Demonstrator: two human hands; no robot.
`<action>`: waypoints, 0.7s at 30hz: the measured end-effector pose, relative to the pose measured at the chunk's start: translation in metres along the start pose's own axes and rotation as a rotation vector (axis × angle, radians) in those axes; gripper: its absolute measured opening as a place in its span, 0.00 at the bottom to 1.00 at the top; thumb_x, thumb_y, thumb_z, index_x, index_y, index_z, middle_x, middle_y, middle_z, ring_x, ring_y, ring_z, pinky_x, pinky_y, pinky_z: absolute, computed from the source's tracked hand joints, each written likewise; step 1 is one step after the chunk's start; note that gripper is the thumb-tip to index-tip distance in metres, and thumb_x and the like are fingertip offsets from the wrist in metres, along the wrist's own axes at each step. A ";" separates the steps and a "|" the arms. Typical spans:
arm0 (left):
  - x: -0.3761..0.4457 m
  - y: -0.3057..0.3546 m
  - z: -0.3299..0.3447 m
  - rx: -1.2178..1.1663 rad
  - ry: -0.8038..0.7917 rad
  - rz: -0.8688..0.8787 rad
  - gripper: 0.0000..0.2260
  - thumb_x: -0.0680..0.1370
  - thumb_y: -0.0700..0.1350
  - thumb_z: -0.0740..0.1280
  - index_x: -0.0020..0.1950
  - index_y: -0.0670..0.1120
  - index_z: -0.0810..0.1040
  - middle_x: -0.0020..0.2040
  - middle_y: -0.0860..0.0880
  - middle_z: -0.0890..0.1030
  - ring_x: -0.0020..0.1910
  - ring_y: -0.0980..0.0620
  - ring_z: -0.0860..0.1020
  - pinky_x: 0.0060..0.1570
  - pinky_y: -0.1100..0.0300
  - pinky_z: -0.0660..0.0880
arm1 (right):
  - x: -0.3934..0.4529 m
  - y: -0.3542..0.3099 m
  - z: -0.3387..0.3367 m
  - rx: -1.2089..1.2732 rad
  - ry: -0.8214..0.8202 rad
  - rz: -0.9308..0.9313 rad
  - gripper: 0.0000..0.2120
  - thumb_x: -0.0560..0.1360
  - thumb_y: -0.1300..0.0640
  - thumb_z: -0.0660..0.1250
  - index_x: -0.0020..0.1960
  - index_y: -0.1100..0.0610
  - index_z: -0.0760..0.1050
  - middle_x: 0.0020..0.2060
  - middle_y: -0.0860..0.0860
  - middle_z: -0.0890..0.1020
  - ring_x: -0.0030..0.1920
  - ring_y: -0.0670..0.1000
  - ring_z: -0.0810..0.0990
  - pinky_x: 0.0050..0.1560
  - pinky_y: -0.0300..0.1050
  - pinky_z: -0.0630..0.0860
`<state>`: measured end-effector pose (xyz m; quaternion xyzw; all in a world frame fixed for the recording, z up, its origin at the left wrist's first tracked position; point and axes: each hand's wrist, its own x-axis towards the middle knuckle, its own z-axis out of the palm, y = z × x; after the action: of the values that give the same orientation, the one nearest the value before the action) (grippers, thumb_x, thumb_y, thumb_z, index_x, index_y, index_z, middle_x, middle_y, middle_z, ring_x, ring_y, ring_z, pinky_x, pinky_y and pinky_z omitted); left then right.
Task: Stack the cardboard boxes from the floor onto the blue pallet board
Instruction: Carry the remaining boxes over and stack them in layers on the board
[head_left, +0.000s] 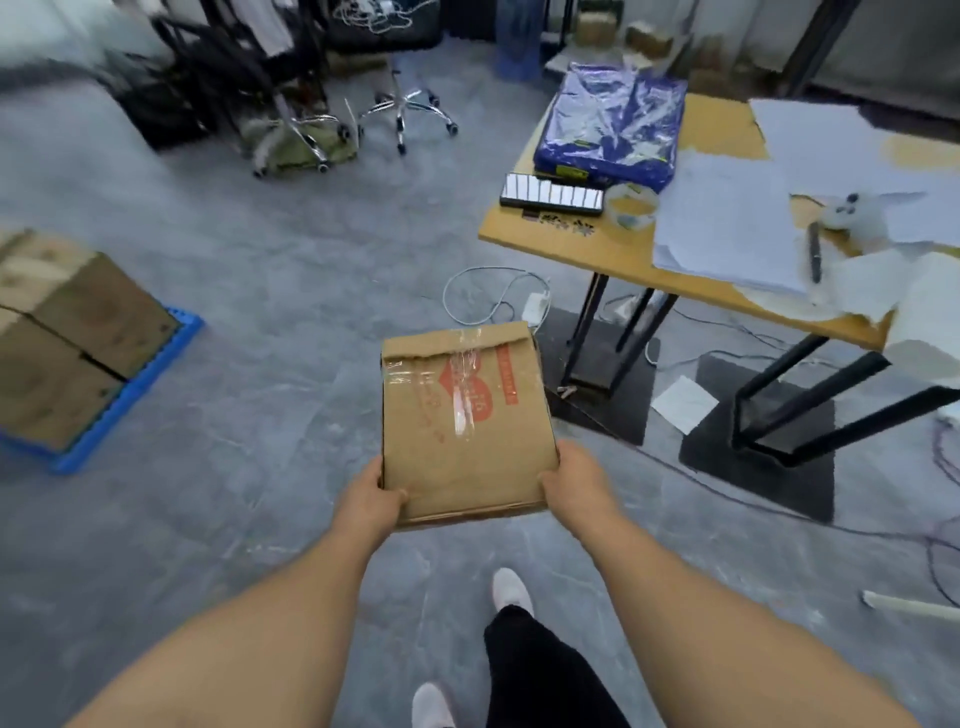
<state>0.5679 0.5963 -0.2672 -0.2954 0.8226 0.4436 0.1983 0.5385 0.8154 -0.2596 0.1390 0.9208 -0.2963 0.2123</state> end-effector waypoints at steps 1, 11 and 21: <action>0.001 0.000 -0.010 -0.006 0.029 -0.014 0.23 0.75 0.38 0.63 0.69 0.49 0.68 0.59 0.46 0.78 0.53 0.46 0.76 0.48 0.57 0.72 | 0.006 -0.014 0.000 -0.021 -0.011 -0.039 0.13 0.73 0.63 0.57 0.56 0.59 0.73 0.53 0.57 0.78 0.52 0.60 0.77 0.49 0.48 0.74; 0.018 0.003 -0.099 -0.172 0.333 -0.173 0.19 0.73 0.36 0.63 0.63 0.47 0.72 0.54 0.44 0.79 0.50 0.44 0.77 0.48 0.55 0.74 | 0.064 -0.151 0.010 -0.204 -0.132 -0.435 0.12 0.74 0.65 0.56 0.55 0.61 0.72 0.53 0.58 0.76 0.52 0.58 0.75 0.45 0.45 0.69; 0.025 -0.032 -0.152 -0.395 0.544 -0.297 0.22 0.74 0.34 0.61 0.68 0.45 0.69 0.59 0.42 0.78 0.54 0.44 0.76 0.47 0.57 0.72 | 0.079 -0.258 0.063 -0.333 -0.266 -0.706 0.13 0.71 0.65 0.55 0.54 0.62 0.73 0.52 0.58 0.77 0.52 0.60 0.76 0.50 0.52 0.75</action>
<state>0.5609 0.4461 -0.2214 -0.5513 0.6919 0.4654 -0.0263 0.3909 0.5853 -0.2176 -0.2615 0.9117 -0.2132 0.2343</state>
